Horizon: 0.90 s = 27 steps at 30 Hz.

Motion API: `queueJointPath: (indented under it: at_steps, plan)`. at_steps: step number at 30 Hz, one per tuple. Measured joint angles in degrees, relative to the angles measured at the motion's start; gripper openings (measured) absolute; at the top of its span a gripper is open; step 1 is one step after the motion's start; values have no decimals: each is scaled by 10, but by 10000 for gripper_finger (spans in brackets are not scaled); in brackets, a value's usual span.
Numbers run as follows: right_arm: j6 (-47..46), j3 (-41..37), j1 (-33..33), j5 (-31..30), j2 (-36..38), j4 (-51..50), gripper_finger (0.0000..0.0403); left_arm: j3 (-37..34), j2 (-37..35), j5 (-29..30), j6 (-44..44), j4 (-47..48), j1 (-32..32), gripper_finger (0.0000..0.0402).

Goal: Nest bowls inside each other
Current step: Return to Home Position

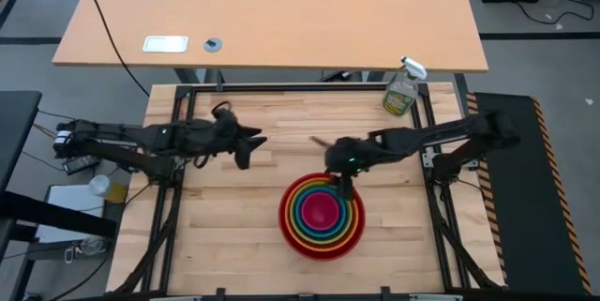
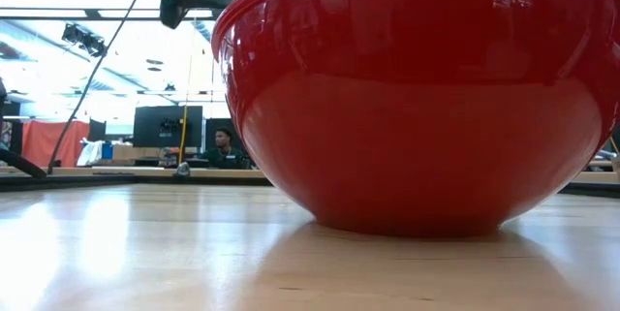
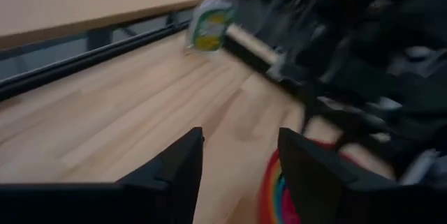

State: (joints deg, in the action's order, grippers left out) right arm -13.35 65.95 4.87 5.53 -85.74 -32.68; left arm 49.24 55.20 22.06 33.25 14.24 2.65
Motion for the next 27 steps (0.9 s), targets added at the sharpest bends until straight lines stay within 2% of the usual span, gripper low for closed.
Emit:
queueJointPath:
  at_steps: [4,7,9,12,19,27]
  plan:
    - [-52,-119,-8,-7,89,109,183,-92,-69,-5,10,-104,9,182]
    - [-88,-204,-20,-32,154,175,178,-147,-120,19,31,-134,-3,181]
    - [-111,-252,-41,-60,197,203,175,-182,-154,32,39,-160,-10,181]
    - [-131,-309,-82,-55,265,249,171,-233,-210,36,44,-214,-20,181]
    - [-150,-396,-174,-23,415,254,162,-332,-331,38,76,-269,-62,181]
    - [-186,-478,-250,21,552,253,161,-405,-439,37,100,-269,-87,181]
